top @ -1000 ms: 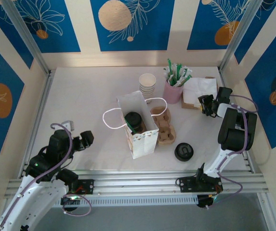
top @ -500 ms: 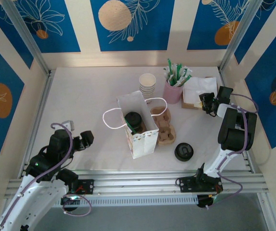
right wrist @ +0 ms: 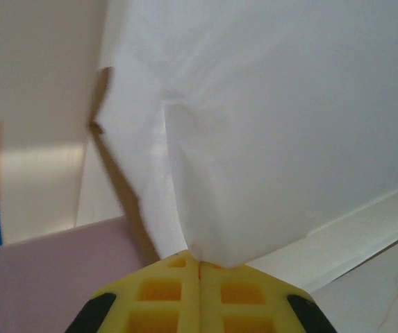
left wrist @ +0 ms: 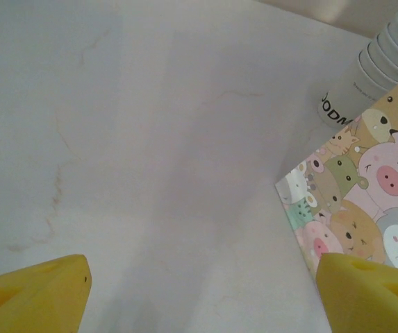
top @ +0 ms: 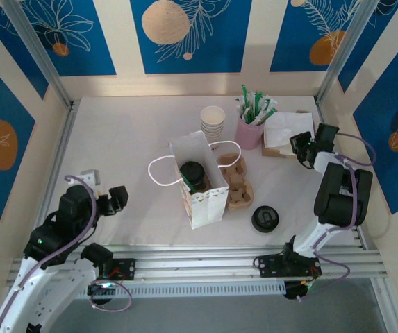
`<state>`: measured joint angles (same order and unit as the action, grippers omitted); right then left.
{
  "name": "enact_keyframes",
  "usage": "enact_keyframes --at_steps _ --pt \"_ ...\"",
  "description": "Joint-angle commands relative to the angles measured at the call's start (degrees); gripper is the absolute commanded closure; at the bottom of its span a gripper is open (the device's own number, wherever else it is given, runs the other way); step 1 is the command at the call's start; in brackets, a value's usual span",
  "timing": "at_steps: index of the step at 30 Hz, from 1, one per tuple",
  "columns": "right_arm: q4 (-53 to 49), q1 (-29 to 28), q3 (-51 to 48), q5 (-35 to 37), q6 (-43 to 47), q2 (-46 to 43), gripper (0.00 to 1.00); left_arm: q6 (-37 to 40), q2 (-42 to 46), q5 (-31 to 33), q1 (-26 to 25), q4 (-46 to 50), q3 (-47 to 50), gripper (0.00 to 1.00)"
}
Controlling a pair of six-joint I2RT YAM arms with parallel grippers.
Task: Pack the takeout coffee
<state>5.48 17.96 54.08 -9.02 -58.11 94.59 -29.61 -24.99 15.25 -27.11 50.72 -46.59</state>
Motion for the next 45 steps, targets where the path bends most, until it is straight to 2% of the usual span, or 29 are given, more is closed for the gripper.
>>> enact_keyframes --at_steps 1,7,10,13,17,20,25,31,39,45 --pt "-2.9 -0.2 0.1 -0.2 6.0 -7.6 1.00 12.4 -1.3 3.6 0.3 1.1 -5.3 0.15" --pt "-11.2 -0.4 0.5 -6.2 18.3 -22.0 1.00 28.6 -4.9 -1.4 0.3 -5.8 -12.6 0.18" --pt "-17.9 -0.9 1.0 -6.9 25.4 -31.0 1.00 36.6 -7.9 -8.2 0.3 -8.3 -15.5 0.18" --pt "-23.8 -1.3 1.2 -7.4 26.8 -39.5 1.00 43.4 -10.4 -16.9 0.2 -10.8 -17.0 0.20" --pt "-26.4 -2.1 1.3 -15.9 25.9 -48.1 1.00 48.2 -11.6 -27.9 0.1 -18.4 -16.2 0.20" --pt "-31.5 -4.7 5.4 -19.0 27.6 -51.0 1.00 51.2 -12.0 -34.1 0.0 -24.0 -15.4 0.20" --pt "-38.5 -13.5 14.2 -22.4 31.6 -51.3 1.00 56.2 -13.1 -39.9 -0.3 -29.7 -14.6 0.19" --pt "-40.1 -30.2 21.8 -19.6 32.5 -49.3 1.00 57.9 -17.0 -42.1 -1.2 -40.4 -14.0 0.19" --pt "-42.2 -51.0 31.1 -10.1 39.5 -42.5 1.00 57.4 -26.7 -44.2 -6.1 -49.2 -18.4 0.16" --pt "-42.6 -60.2 34.5 -3.9 43.6 -37.5 1.00 60.9 -30.7 -44.7 -11.8 -50.5 -19.8 0.14"
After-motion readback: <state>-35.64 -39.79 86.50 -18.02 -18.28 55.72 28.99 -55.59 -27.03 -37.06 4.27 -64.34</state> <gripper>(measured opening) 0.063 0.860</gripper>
